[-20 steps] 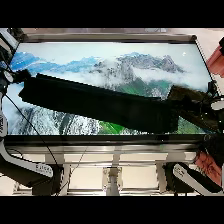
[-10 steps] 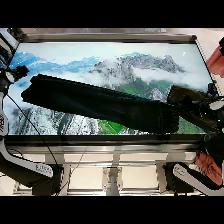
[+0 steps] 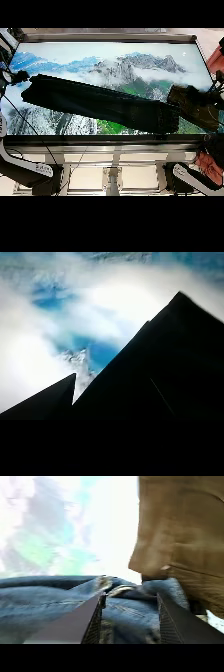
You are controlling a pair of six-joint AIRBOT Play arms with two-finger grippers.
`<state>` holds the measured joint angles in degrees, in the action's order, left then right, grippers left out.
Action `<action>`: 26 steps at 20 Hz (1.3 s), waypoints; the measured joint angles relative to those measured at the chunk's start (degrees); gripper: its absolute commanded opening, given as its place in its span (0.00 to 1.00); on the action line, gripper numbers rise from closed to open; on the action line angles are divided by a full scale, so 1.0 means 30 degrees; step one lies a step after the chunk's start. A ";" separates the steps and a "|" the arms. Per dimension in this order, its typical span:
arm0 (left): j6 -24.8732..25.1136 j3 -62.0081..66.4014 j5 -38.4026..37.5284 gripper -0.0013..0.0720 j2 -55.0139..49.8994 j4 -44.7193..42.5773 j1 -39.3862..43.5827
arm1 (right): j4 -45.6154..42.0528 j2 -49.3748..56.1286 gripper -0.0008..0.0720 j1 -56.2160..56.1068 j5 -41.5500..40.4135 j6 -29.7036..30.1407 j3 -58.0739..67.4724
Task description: Fold the clothes and pants, and hang the long-sleeved shirts on hangers.
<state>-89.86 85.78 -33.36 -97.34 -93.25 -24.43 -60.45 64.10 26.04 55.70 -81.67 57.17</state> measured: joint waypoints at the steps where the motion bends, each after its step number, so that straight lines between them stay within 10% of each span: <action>1: 0.0175 0.0000 -0.0831 0.81 0.0007 -0.0029 -0.0299 | 0.0022 -0.0087 0.55 0.0000 0.0743 0.0029 0.0692; 13: 0.6324 0.0007 -0.6331 0.83 -0.0131 0.8291 -0.5217 | 0.0080 -0.0350 0.54 -0.2178 0.3971 0.0124 0.3257; 26: 0.8633 0.0007 -0.7548 0.82 -0.2361 1.1672 -0.5639 | 0.0168 -0.0364 0.54 -0.2958 0.4065 -0.0073 0.3330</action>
<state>-63.96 85.80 -56.01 -104.42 -58.24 -41.34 -59.94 63.00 17.17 67.90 -81.89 67.16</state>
